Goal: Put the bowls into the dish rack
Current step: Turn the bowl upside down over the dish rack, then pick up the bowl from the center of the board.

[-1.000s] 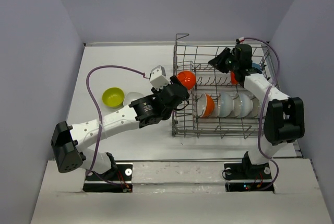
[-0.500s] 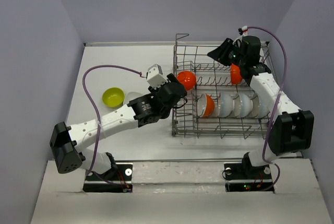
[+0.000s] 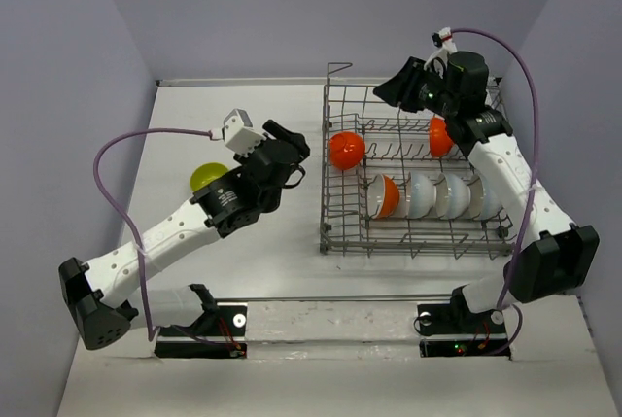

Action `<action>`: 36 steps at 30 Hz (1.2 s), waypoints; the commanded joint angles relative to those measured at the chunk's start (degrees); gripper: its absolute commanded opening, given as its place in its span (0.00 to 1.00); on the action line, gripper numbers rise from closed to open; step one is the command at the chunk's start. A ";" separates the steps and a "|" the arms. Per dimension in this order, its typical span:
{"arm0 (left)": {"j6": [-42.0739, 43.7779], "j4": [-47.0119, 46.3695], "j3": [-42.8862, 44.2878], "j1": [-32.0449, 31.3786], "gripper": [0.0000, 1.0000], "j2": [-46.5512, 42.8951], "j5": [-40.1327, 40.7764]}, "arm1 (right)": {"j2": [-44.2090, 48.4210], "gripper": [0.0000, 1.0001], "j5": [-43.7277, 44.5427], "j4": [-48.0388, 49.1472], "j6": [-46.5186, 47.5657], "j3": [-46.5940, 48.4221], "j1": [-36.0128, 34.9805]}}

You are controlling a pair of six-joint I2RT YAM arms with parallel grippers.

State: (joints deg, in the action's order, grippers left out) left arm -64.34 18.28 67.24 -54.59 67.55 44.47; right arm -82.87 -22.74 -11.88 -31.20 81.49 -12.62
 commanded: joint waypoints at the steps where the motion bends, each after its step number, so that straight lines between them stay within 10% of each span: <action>1: 0.44 1.14 -1.68 2.55 0.71 -4.52 3.96 | 1.57 0.42 2.43 -5.07 6.93 8.49 -6.35; 20: 12.20 10.28 6.76 4.23 0.75 -32.03 21.01 | -25.13 0.46 33.09 -23.70 24.25 41.18 -42.29; 36: 20.04 8.00 11.24 4.23 0.77 -34.24 22.24 | -46.77 0.43 39.88 -21.96 33.49 44.02 -49.78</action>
State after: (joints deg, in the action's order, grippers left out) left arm -46.39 28.14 77.87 -50.52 32.86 63.37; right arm -129.25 15.44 -36.40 0.16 126.04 -62.61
